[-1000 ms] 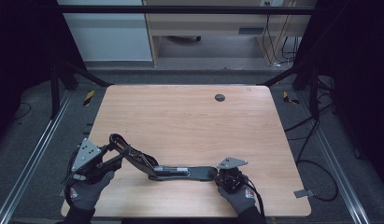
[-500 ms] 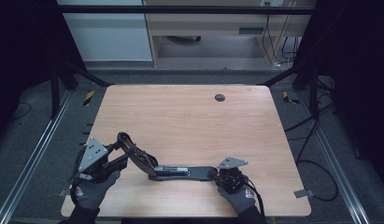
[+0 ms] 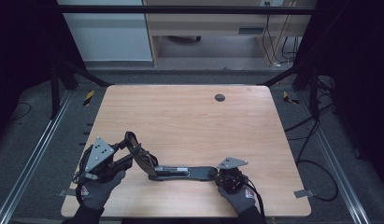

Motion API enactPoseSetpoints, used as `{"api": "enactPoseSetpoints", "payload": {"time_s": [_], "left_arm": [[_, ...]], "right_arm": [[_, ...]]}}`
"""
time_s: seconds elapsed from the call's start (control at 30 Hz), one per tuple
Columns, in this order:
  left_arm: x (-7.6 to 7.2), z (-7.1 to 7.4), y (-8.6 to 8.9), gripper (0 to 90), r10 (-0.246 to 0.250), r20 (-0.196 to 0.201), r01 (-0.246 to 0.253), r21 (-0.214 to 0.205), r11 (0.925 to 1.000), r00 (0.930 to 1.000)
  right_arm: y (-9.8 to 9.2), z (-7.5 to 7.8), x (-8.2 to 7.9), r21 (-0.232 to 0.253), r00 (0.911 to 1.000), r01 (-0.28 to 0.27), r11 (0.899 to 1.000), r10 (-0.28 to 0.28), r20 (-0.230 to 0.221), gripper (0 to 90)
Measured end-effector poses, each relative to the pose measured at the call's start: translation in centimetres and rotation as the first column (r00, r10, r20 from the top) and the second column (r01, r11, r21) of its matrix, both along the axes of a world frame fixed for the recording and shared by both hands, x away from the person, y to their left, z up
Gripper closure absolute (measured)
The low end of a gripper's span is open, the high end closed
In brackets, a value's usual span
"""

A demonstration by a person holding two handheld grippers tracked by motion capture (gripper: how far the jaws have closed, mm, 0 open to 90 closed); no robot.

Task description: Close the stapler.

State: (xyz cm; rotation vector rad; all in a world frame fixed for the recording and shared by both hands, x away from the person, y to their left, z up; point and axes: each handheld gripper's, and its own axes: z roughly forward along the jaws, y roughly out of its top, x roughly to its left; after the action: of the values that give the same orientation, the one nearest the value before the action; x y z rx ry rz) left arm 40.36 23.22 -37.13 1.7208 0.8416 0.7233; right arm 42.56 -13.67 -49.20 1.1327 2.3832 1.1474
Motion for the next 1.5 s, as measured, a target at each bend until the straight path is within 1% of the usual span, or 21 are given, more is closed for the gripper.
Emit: {"api": "enactPoseSetpoints", "payload": {"time_s": [0.3,0.33,0.4,0.43,0.47,0.5,0.53,0.9,0.97,1.0,1.07,1.13,1.17,1.23,1.27,1.3,1.4,1.43,1.5], "left_arm": [[0.0,0.1,-0.8,57.7,-0.005,0.011,0.005,0.014,0.9999,0.9999],[0.0,0.1,-0.9,57.7,-0.006,0.012,0.006,0.018,0.9998,0.9999],[0.0,0.2,-1.0,57.7,-0.009,0.015,0.009,0.027,0.9996,0.9998],[0.0,0.2,-1.2,57.7,-0.009,0.017,0.008,0.025,0.9997,0.9998],[0.0,0.2,-1.3,57.7,-0.009,0.019,0.009,0.026,0.9996,0.9998],[0.0,0.2,-1.4,57.7,-0.011,0.02,0.011,0.033,0.9994,0.9997],[0.0,0.2,-1.5,57.7,-0.011,0.021,0.01,0.034,0.9994,0.9997],[0.0,0.3,-2.4,57.7,-0.02,0.032,0.018,0.056,0.9983,0.9993],[0.0,0.3,-2.6,57.6,-0.023,0.036,0.021,0.062,0.9979,0.9991],[0.0,0.3,-2.6,57.6,-0.023,0.036,0.021,0.065,0.9977,0.9991],[0.0,0.3,-2.9,57.6,-0.025,0.039,0.023,0.066,0.9975,0.9989],[0.0,0.4,-3.0,57.5,-0.027,0.04,0.024,0.076,0.9968,0.9988],[0.0,0.4,-3.2,57.6,-0.028,0.042,0.025,0.075,0.9968,0.9987],[0.0,0.4,-3.4,57.5,-0.03,0.044,0.026,0.078,0.9966,0.9986],[0.0,0.4,-3.5,57.5,-0.032,0.045,0.028,0.087,0.9958,0.9985],[0.0,0.4,-3.6,57.4,-0.033,0.048,0.028,0.087,0.9958,0.9983],[0.0,0.4,-4.0,57.4,-0.036,0.052,0.031,0.102,0.9943,0.998],[0.0,0.4,-4.1,57.4,-0.038,0.054,0.032,0.102,0.9943,0.9978],[0.0,0.4,-4.3,57.2,-0.04,0.054,0.034,0.107,0.9936,0.9977]], "right_arm": [[0.0,0.0,0.0,-0.001,1.0,0.003,1.0,-0.003,0.0,90.0],[0.1,0.1,-0.1,0.002,0.9999,0.012,1.0,-0.012,-0.012,90.0],[0.1,0.1,-0.1,0.002,0.9999,0.011,1.0,-0.011,-0.009,90.0],[0.1,0.0,-0.1,0.001,0.9999,0.01,1.0,-0.01,-0.008,90.0],[0.0,0.0,0.0,0.0,1.0,0.001,1.0,-0.001,0.001,90.0],[0.0,0.0,0.0,-0.001,1.0,0.003,1.0,-0.003,0.0,90.0],[0.1,0.1,-0.1,0.003,0.9999,0.012,1.0,-0.012,-0.01,90.0],[0.1,0.1,-0.1,0.001,0.9999,0.012,1.0,-0.012,-0.01,90.0],[0.0,-0.1,0.0,-0.009,0.9999,-0.003,1.0,0.003,0.013,90.0],[0.1,0.0,-0.1,0.0,1.0,0.005,1.0,-0.005,-0.004,90.0],[0.1,0.1,-0.1,0.001,0.9999,0.011,1.0,-0.011,-0.009,90.0],[0.0,-0.1,0.0,-0.01,0.9999,-0.004,1.0,0.004,0.013,90.0],[0.0,-0.1,0.0,-0.009,0.9999,-0.003,1.0,0.003,0.012,90.0],[0.1,0.1,-0.1,0.001,0.9999,0.009,1.0,-0.009,-0.008,90.0],[0.1,0.1,-0.1,0.001,0.9999,0.011,1.0,-0.011,-0.009,90.0],[0.1,0.1,-0.1,0.001,0.9999,0.01,1.0,-0.01,-0.009,90.0],[0.1,0.1,-0.1,0.002,0.9999,0.011,1.0,-0.011,-0.01,90.0],[0.1,0.1,-0.1,0.001,0.9999,0.011,1.0,-0.011,-0.008,90.0],[0.0,-0.1,0.0,-0.01,0.9999,-0.005,1.0,0.005,0.014,90.0]]}}
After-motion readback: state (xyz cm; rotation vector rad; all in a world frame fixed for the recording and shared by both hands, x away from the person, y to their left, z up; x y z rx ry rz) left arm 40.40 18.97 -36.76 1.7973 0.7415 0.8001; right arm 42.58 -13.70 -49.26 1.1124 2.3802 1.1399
